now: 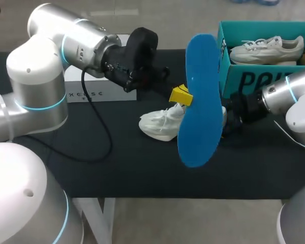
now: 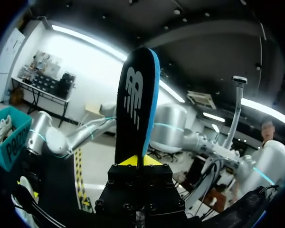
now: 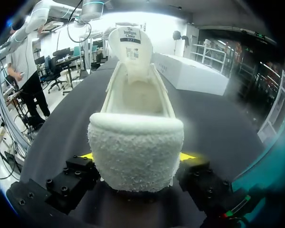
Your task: Take the shoe out of the shoebox, open the shoe tongue, remove and reinsert the insole, then place the shoe into the shoebox
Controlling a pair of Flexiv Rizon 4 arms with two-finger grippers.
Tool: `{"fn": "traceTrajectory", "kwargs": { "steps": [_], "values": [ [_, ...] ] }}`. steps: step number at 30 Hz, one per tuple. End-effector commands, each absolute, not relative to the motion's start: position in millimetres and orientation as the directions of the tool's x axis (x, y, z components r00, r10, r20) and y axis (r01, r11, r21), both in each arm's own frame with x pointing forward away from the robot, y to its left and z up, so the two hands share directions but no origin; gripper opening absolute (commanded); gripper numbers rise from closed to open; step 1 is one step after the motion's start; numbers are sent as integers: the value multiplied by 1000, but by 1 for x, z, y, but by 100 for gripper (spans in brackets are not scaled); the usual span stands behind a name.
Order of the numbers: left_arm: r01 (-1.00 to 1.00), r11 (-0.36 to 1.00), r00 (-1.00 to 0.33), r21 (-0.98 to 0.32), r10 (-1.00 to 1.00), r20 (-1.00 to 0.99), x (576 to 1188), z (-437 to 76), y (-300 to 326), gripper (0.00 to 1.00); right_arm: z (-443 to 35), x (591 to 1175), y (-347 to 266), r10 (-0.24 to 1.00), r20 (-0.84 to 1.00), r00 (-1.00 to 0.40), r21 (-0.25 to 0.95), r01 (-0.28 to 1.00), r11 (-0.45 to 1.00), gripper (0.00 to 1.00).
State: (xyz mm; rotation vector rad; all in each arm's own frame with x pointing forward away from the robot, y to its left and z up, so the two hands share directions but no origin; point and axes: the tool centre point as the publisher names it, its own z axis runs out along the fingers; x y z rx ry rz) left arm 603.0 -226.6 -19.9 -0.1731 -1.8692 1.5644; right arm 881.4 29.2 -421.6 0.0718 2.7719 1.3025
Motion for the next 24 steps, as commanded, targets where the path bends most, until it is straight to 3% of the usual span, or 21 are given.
{"fn": "traceTrajectory", "kwargs": {
  "steps": [1, 8, 9, 10, 16, 24],
  "values": [
    [-313, 248, -764, -917, 507, 398, 601, -21, -220, 0, -422, 882, 30, 77, -52, -996, 769, 9, 640, 0],
    [-313, 248, -764, -917, 507, 398, 601, -21, -220, 0, -422, 882, 30, 77, -52, -996, 769, 9, 640, 1],
    [-313, 248, -764, -917, 507, 398, 601, -21, -220, 0, -422, 882, 30, 77, -52, -996, 769, 9, 640, 30],
    [-313, 248, -764, -917, 507, 398, 601, -21, -220, 0, -422, 882, 30, 77, -52, -996, 769, 9, 640, 100],
    [-313, 248, -764, -917, 507, 398, 601, -21, -220, 0, -422, 882, 30, 77, -52, -996, 769, 9, 640, 100],
    [-313, 248, -764, -917, 507, 398, 601, -21, -220, 0, -410, 867, 4, 305, 13, -952, 456, 277, 846, 100]
  ]
}}
